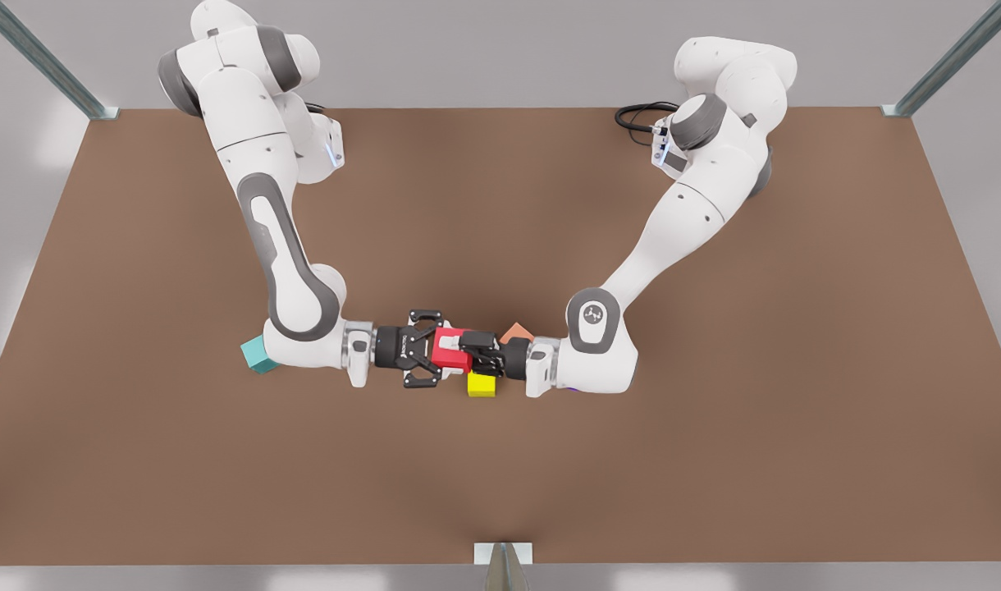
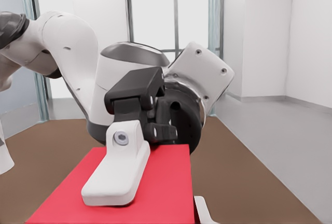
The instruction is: Pick up red wooden cube and pass to hand red wooden cube and place in blue wooden cube
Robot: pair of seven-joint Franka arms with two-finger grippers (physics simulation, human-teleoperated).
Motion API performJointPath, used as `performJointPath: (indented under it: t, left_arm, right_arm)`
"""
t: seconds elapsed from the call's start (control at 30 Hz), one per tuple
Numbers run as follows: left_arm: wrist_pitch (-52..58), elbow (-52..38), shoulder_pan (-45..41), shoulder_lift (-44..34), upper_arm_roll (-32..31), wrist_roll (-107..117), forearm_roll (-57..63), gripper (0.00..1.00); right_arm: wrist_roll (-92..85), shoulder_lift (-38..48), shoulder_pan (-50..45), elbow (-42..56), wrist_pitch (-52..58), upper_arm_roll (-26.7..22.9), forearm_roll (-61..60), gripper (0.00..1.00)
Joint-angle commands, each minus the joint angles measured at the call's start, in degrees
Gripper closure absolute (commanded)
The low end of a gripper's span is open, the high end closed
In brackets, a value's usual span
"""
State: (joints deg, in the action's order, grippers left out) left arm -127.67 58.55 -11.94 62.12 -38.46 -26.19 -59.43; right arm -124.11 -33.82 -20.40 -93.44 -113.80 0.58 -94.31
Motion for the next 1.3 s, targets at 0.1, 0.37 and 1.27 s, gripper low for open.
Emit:
performJointPath:
  t: [0.1, 0.37, 1.27]
  left_arm:
    - [0.5, 0.0, 0.6, -0.2, 0.0, -1.1, -0.9, 0.00]
    - [11.7, 5.4, 11.9, -4.2, -0.3, -0.8, 2.5, 0.00]
    - [45.7, 29.5, 15.5, -50.3, 34.1, 24.7, 58.9, 0.00]
  right_arm:
    - [-0.9, 0.1, 0.1, 0.0, 0.0, 0.0, -0.3, 0.42]
    - [-0.7, 0.3, 1.3, -0.4, 0.9, -0.3, 1.1, 0.42]
    - [91.3, 12.9, 14.1, -22.8, -19.9, -7.9, 103.7, 0.42]
